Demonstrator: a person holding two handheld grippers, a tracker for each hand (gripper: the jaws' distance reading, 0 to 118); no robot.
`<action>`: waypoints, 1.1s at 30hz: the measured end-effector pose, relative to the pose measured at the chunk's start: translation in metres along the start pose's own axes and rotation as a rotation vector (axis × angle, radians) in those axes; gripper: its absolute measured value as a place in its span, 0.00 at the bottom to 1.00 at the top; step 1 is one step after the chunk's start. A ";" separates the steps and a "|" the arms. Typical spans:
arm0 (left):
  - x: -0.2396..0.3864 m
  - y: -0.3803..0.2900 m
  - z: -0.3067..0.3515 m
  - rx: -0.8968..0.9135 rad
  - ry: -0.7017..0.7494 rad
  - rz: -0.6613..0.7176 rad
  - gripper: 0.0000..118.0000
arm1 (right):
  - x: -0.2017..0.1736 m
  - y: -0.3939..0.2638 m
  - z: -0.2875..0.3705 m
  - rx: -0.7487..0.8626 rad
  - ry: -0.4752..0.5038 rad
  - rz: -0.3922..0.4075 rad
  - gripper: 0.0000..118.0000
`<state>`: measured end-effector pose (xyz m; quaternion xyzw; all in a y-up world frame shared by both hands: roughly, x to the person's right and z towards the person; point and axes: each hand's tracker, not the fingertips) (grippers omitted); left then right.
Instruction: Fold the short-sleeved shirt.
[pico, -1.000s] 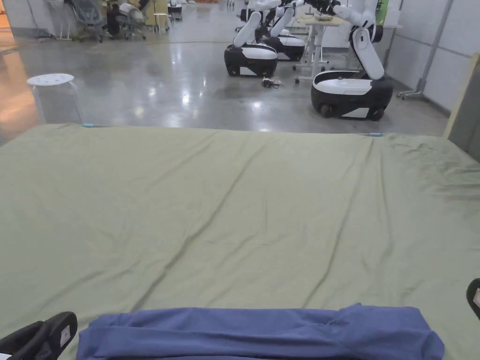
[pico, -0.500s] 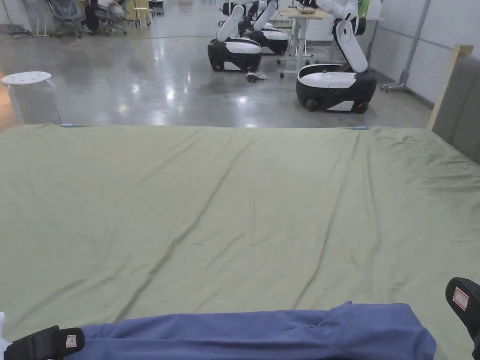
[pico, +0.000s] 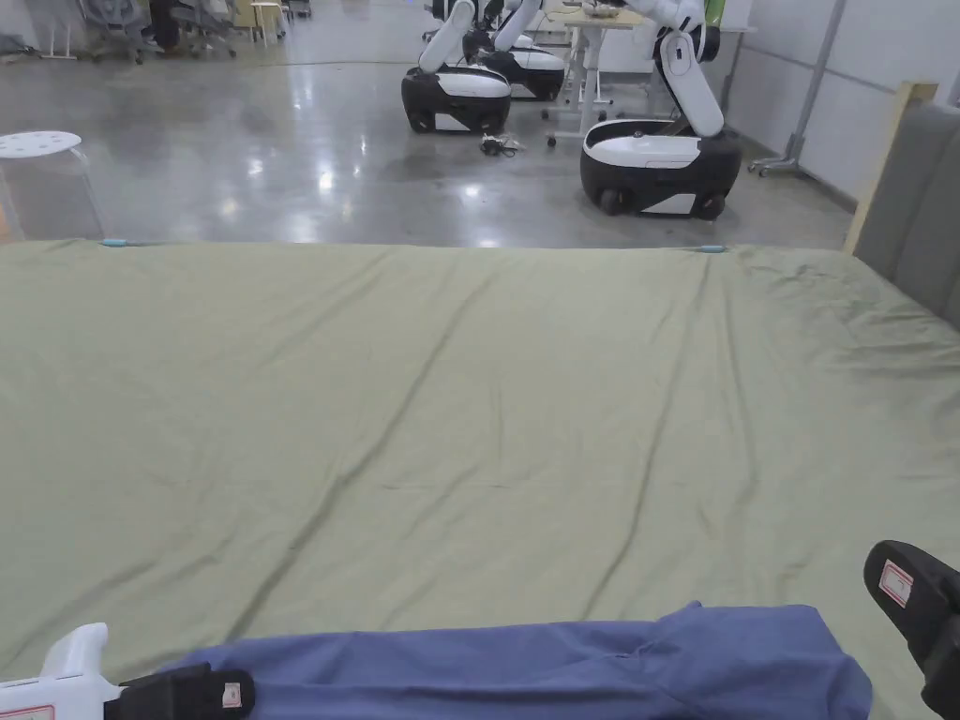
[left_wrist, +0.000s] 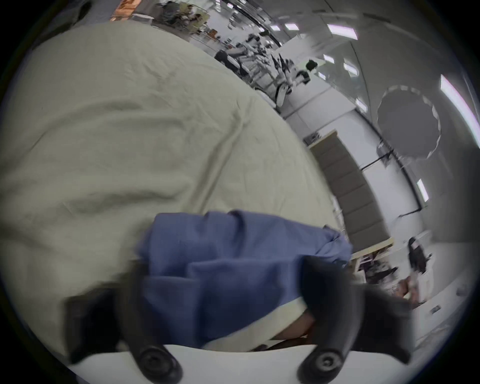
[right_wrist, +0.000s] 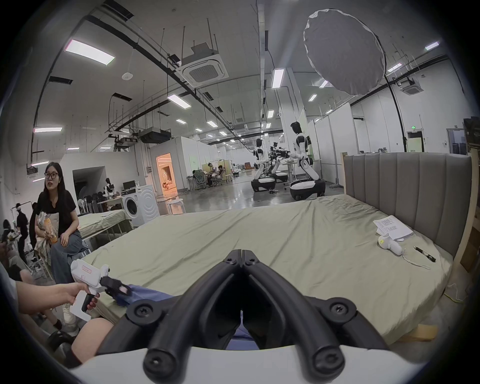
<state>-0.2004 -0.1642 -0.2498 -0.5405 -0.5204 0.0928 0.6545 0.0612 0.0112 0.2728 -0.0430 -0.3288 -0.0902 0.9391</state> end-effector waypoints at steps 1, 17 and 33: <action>-0.010 0.004 -0.004 -0.009 0.016 0.053 0.17 | 0.000 0.000 0.000 0.000 -0.001 -0.003 0.00; -0.015 0.024 0.100 0.260 0.157 -0.029 0.16 | 0.005 -0.006 0.002 -0.034 -0.010 -0.021 0.00; 0.071 0.019 0.095 0.159 0.186 -0.270 0.16 | -0.007 -0.002 -0.001 -0.031 0.068 -0.027 0.00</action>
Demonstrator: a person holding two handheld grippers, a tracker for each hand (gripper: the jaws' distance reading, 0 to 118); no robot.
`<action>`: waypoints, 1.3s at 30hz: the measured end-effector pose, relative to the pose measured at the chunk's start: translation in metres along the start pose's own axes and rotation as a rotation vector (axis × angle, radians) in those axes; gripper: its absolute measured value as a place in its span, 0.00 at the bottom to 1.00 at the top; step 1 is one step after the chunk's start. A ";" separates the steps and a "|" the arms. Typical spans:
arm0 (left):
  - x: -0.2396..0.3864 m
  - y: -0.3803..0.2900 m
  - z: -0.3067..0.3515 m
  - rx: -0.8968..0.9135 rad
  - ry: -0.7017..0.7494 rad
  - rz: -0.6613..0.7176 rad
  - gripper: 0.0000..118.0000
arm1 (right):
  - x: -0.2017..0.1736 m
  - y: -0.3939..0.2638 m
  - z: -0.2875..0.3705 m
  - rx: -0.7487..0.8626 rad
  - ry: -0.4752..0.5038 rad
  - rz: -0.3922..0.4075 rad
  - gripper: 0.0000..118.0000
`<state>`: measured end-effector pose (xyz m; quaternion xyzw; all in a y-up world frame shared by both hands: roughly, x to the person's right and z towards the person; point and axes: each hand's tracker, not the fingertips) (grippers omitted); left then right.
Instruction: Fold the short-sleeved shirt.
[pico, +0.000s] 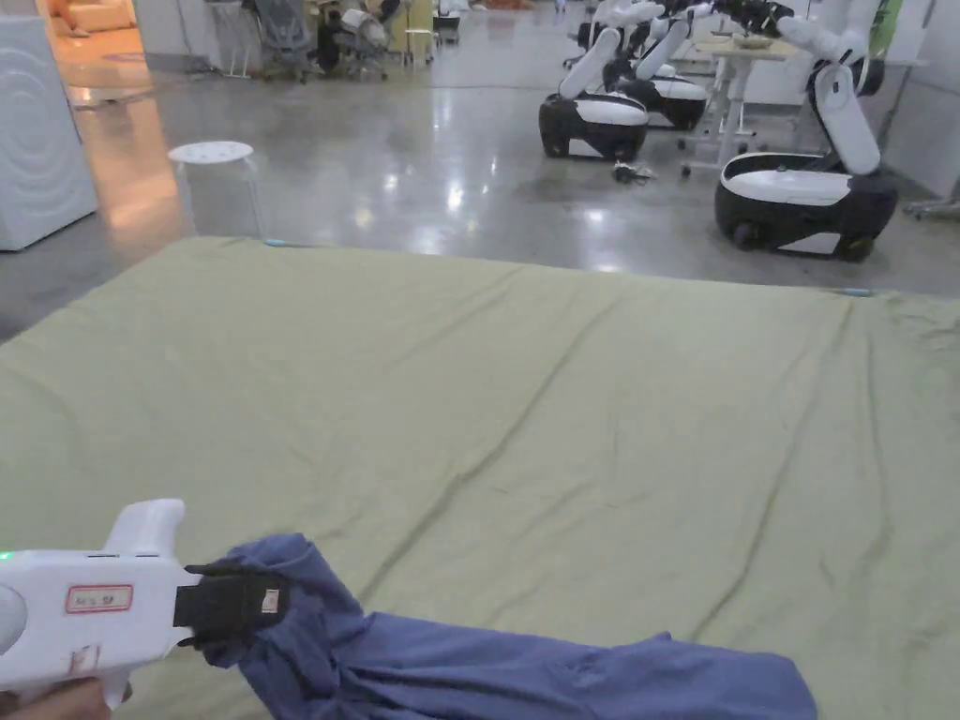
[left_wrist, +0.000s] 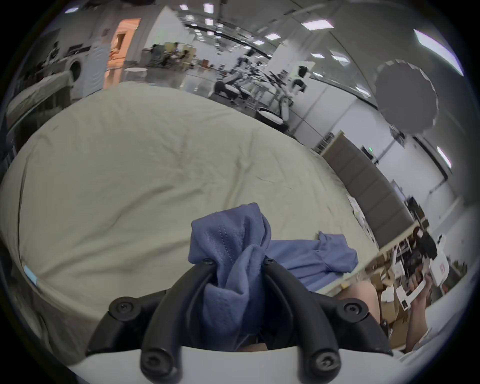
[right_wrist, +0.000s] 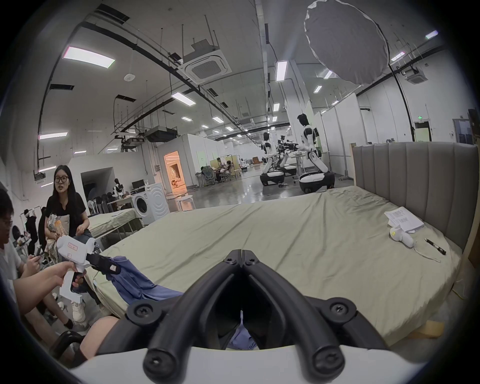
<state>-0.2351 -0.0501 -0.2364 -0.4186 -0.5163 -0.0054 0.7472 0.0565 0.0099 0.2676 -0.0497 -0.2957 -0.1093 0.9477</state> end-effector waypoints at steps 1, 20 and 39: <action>0.011 0.002 -0.005 -0.013 -0.025 -0.027 0.16 | -0.001 0.001 0.002 0.004 0.003 0.002 0.00; 0.100 -0.030 -0.171 -0.361 0.095 -0.133 0.17 | 0.019 -0.005 0.032 0.048 -0.038 -0.086 0.00; 0.082 -0.033 -0.036 0.116 0.042 -0.034 0.00 | 0.001 -0.006 0.027 0.010 0.023 -0.091 0.00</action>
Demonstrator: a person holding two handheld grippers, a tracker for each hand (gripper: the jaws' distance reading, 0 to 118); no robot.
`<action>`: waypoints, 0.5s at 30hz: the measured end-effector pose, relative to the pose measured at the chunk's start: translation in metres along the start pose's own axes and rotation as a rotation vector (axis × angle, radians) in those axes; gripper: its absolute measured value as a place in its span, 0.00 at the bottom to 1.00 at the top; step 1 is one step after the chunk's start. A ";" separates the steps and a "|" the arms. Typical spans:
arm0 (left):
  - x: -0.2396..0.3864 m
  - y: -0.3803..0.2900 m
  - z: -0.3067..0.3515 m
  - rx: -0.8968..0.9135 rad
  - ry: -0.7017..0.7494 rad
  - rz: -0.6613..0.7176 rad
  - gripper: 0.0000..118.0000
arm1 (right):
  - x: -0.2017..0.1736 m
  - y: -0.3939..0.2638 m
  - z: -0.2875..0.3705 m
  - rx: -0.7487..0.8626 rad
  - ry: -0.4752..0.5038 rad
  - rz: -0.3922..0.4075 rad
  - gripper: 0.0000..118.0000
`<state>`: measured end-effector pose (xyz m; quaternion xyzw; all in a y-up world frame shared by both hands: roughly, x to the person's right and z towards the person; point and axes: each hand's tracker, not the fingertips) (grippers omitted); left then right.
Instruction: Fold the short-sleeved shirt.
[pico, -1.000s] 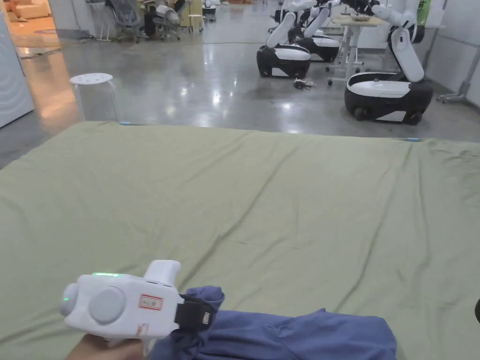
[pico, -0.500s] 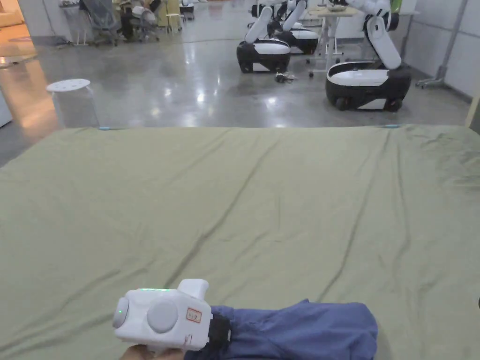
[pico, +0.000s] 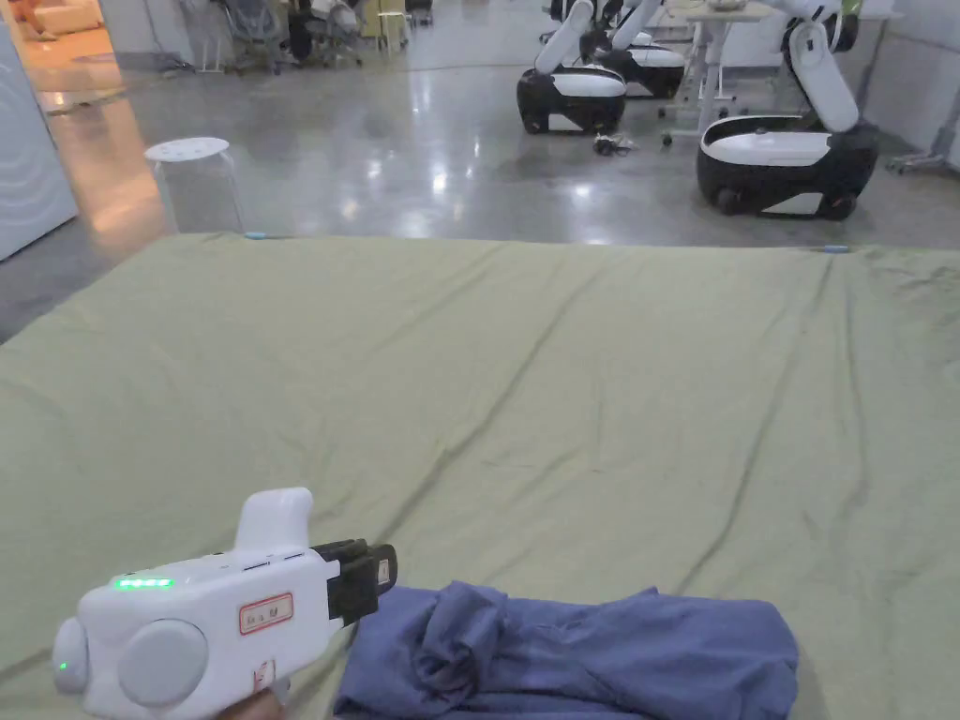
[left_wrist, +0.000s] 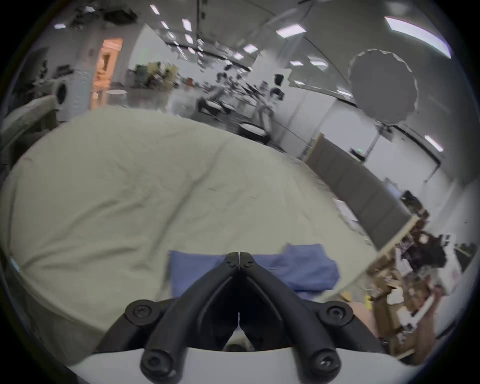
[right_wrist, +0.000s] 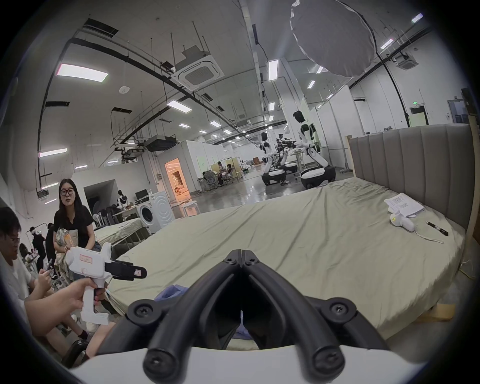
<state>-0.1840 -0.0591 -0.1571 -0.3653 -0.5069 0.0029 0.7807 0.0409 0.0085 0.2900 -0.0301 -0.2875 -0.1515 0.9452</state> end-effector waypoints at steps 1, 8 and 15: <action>-0.002 0.000 -0.009 -0.013 0.045 -0.067 0.00 | -0.003 0.000 -0.001 0.001 0.008 -0.003 0.00; 0.009 -0.030 -0.083 -0.197 0.056 -0.122 0.00 | -0.018 0.003 -0.003 -0.001 0.040 0.010 0.00; 0.074 -0.044 -0.117 -0.198 -0.045 -0.205 0.00 | -0.019 0.006 0.000 -0.004 0.025 0.028 0.00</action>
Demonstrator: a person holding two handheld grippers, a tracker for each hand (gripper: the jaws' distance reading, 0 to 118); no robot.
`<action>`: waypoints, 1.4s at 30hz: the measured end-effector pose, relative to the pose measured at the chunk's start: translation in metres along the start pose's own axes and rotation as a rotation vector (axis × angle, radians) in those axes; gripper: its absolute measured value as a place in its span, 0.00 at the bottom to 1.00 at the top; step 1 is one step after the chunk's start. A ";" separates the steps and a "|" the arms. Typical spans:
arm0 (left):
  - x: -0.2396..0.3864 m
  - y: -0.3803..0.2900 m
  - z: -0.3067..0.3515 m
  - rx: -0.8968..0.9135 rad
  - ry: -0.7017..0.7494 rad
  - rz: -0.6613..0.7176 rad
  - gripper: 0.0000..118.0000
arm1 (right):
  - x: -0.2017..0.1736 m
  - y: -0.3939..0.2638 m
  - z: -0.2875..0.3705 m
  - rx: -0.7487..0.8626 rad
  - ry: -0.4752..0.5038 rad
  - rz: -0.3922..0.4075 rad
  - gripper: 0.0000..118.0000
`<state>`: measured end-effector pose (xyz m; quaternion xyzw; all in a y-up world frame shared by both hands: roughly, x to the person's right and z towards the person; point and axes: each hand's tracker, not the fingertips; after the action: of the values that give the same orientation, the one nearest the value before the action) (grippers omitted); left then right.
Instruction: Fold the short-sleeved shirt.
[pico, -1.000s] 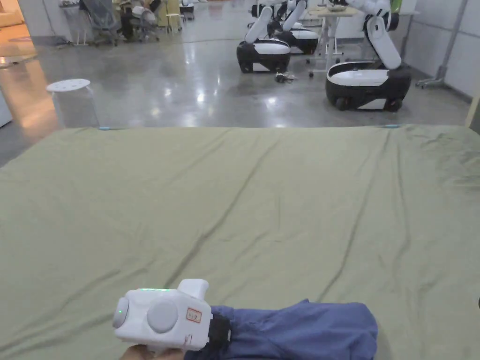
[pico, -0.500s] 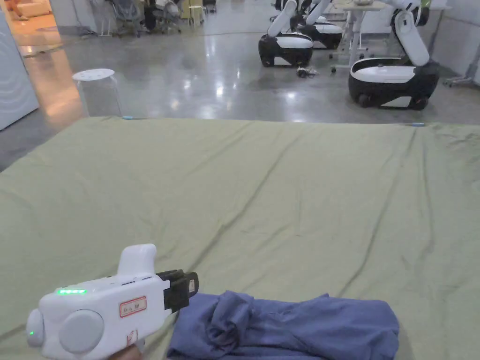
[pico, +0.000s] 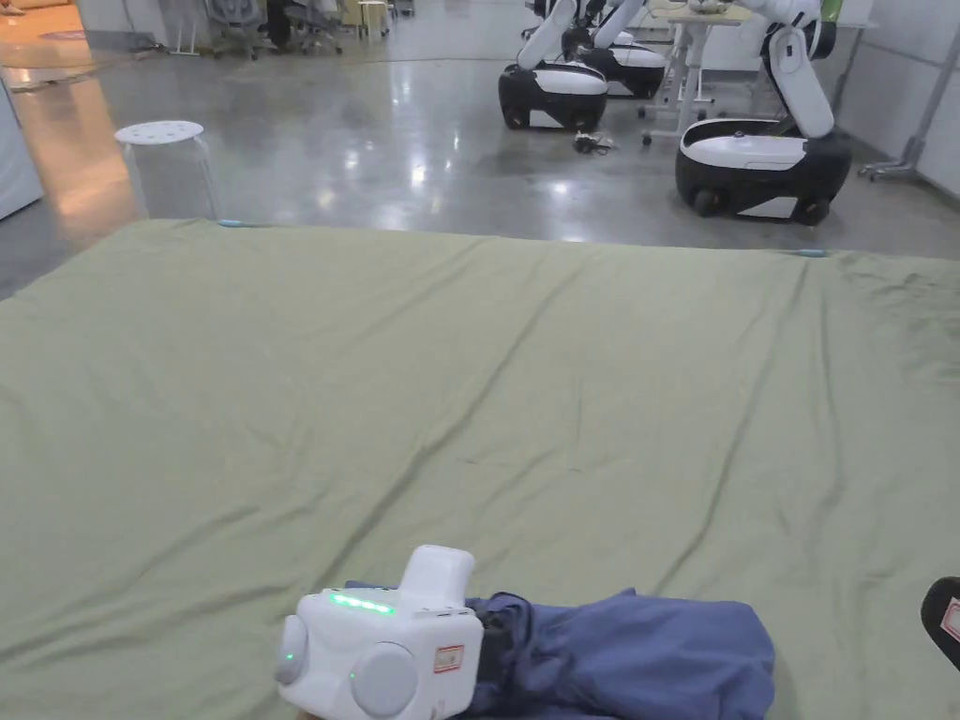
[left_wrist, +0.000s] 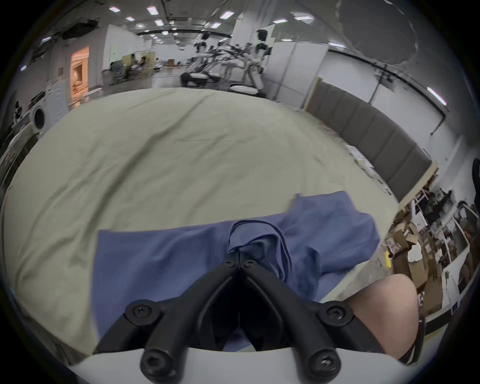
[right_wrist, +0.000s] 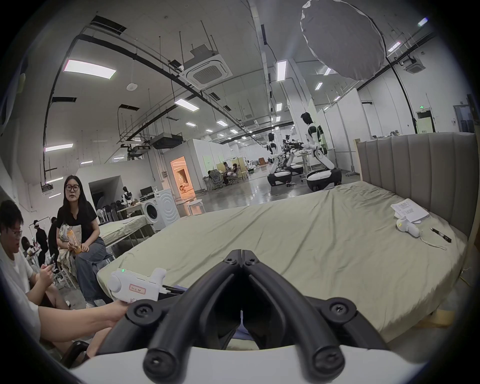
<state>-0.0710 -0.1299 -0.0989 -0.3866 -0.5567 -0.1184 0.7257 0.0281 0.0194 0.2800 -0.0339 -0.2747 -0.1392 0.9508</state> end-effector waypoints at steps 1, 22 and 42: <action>0.008 0.002 -0.007 -0.010 -0.026 0.011 0.00 | 0.001 0.000 0.000 -0.002 -0.002 -0.006 0.00; -0.120 0.005 0.133 0.131 -0.012 0.208 0.00 | 0.001 -0.009 0.001 -0.007 0.042 -0.021 0.00; -0.141 -0.026 0.025 -0.107 -0.101 0.357 0.93 | 0.000 -0.005 -0.017 -0.029 0.060 -0.036 0.00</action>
<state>-0.1539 -0.1667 -0.2131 -0.5227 -0.5080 0.0023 0.6846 0.0356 0.0122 0.2656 -0.0383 -0.2444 -0.1612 0.9554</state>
